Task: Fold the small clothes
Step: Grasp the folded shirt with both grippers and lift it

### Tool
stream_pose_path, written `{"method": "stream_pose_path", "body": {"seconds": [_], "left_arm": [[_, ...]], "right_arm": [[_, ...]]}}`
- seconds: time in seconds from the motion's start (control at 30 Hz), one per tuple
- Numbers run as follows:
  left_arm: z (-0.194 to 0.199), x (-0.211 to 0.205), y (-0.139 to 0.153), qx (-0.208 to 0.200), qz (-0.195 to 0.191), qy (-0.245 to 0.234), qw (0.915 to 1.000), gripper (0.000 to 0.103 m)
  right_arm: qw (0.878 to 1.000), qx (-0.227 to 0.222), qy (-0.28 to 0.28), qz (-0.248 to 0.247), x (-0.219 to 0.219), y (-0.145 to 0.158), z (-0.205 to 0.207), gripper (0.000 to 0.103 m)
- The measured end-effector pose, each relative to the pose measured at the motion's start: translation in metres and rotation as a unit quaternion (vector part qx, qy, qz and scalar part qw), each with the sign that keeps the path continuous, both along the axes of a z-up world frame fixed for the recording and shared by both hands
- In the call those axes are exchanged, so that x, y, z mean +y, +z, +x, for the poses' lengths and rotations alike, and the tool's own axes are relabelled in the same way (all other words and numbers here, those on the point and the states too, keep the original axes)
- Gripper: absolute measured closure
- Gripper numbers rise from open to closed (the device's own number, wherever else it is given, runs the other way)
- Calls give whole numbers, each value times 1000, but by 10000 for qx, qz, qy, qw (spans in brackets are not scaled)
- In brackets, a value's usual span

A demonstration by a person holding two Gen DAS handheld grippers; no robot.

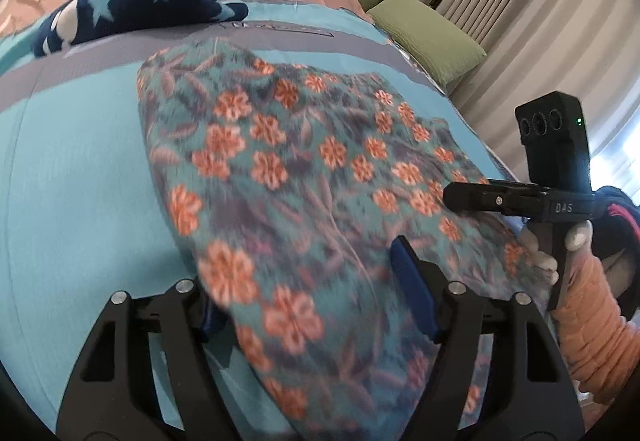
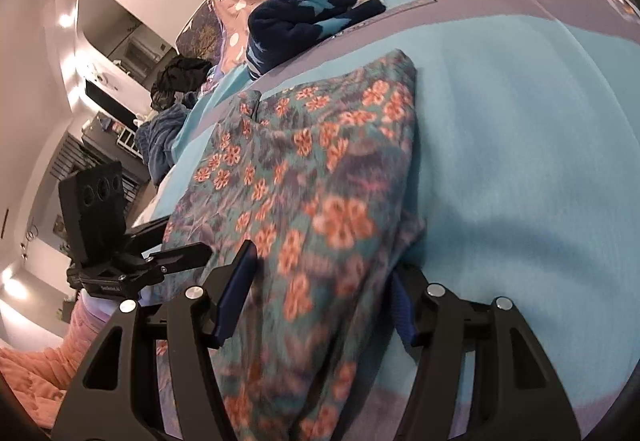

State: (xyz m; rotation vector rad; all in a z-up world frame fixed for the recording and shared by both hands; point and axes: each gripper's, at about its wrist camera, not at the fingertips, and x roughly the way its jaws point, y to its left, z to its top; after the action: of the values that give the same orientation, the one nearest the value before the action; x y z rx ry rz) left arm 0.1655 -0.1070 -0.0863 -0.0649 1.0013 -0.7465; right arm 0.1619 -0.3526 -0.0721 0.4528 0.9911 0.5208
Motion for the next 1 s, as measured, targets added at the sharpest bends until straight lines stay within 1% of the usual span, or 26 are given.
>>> {"method": "stream_pose_path", "body": {"seconds": [0.03, 0.07, 0.1, 0.13, 0.2, 0.27, 0.3, 0.33, 0.4, 0.47, 0.6, 0.7, 0.8, 0.93, 1.0], "left_arm": [[2, -2, 1, -44, 74, 13, 10000, 40], [4, -5, 1, -103, 190, 57, 9997, 45], [7, -7, 2, -158, 318, 111, 9993, 57], [8, -9, 3, -174, 374, 122, 9991, 67], [9, -13, 5, -241, 493, 113, 9984, 72], [4, -19, 9, -415, 700, 88, 9966, 77], [0, -24, 14, -570, 843, 51, 9948, 81], [-2, -26, 17, -655, 906, 36, 9937, 84], [-9, -31, 29, -878, 994, 39, 9912, 86], [-13, -32, 44, -1054, 941, 16, 9900, 87], [-14, -41, 71, -1366, 911, -108, 9864, 87], [-11, -52, 97, -1596, 924, -207, 9826, 88], [-5, -70, 125, -1910, 910, -291, 9769, 88], [12, -100, 164, -2377, 923, -364, 9663, 88], [24, -113, 175, -2481, 918, -357, 9637, 88]], "right_arm": [[10000, -14, -21, -56, 1, 0, 1, 45], [9998, -9, -94, -157, 2, 0, 1, 53], [9997, 2, -159, -206, 1, -1, 1, 60], [9990, 21, -288, -327, 2, 0, -1, 63], [9975, -8, -391, -596, 9, 5, -6, 73], [9948, -125, -426, -920, 20, 12, -11, 80], [9923, -266, -445, -1125, 26, 20, -16, 83], [9913, -359, -468, -1180, 28, 25, -17, 84], [9912, -519, -583, -1066, 25, 38, -24, 85], [9909, -626, -666, -993, 20, 47, -29, 86], [9849, -986, -805, -1176, 16, 72, -40, 86], [9807, -1268, -1028, -1073, 0, 96, -42, 86], [9754, -1499, -1207, -1074, -15, 118, -38, 86], [9645, -1898, -1364, -1224, -38, 155, -22, 86], [9605, -2015, -1432, -1278, -48, 169, -9, 86]]}}
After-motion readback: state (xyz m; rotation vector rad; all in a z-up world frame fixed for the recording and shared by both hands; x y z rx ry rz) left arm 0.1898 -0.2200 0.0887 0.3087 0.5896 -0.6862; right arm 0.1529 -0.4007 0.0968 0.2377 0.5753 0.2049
